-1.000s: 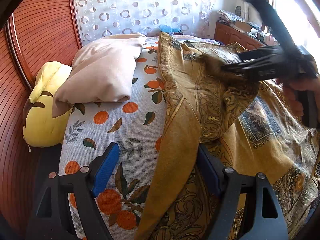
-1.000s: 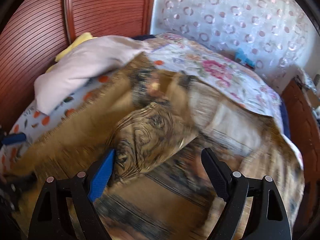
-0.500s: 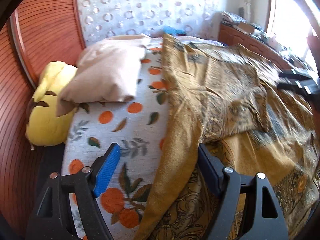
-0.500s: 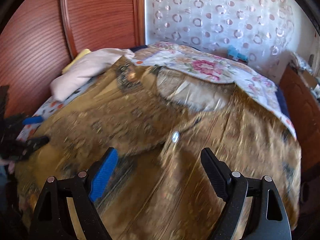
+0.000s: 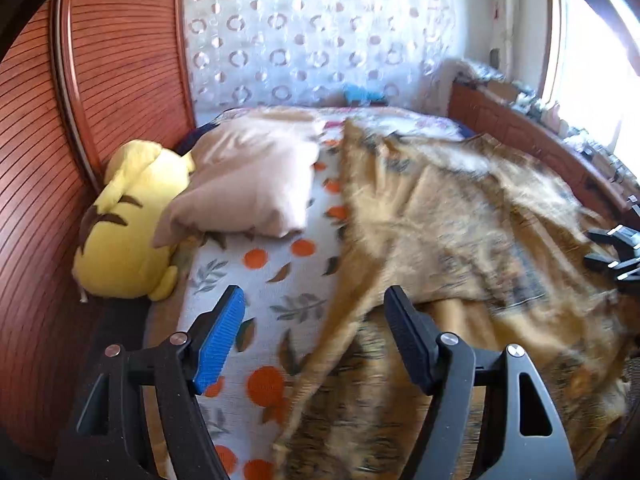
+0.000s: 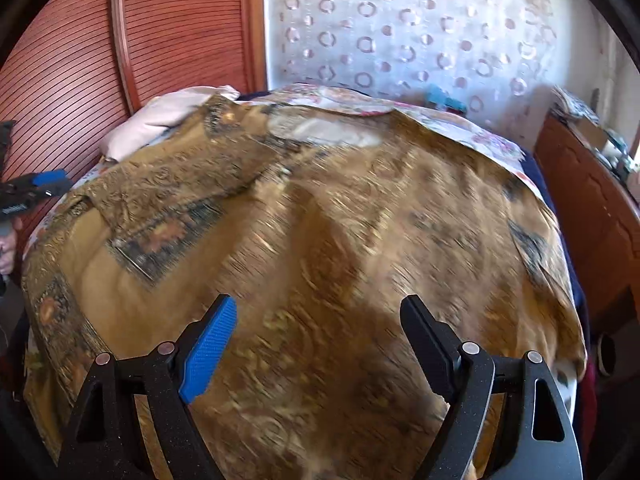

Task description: Fold small clothes

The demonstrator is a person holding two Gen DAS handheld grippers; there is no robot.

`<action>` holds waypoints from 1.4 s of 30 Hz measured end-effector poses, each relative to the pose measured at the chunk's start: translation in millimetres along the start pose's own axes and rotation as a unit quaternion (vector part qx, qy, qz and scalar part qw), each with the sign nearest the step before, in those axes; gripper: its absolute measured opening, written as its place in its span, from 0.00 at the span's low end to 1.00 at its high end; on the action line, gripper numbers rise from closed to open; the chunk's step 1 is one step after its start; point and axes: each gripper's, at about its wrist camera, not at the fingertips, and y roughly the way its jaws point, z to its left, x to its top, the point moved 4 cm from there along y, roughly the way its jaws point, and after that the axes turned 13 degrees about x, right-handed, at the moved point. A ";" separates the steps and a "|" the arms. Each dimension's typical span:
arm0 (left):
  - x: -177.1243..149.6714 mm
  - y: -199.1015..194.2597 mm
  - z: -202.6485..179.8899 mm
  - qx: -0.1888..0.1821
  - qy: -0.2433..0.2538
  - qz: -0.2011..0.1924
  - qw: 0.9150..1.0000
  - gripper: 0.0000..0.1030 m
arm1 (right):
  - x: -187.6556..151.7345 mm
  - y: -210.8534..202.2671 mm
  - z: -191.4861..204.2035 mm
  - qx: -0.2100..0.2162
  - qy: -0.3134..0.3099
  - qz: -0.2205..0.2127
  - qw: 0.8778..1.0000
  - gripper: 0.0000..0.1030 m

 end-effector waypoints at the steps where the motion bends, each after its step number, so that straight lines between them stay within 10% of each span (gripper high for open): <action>1: 2.2 -3.5 -4.9 -0.009 0.002 -0.004 1.000 0.76 | -2.3 -1.9 -0.1 0.001 0.006 -0.002 1.000 0.83; 22: 18.2 2.2 -198.5 -0.154 0.140 0.014 0.978 0.80 | -71.2 -129.7 -75.6 -0.107 0.099 -0.054 0.988 0.83; 42: 5.2 27.4 -251.2 -0.137 0.205 0.046 0.968 0.87 | -54.6 -100.8 -163.3 -0.100 0.175 0.000 0.980 0.63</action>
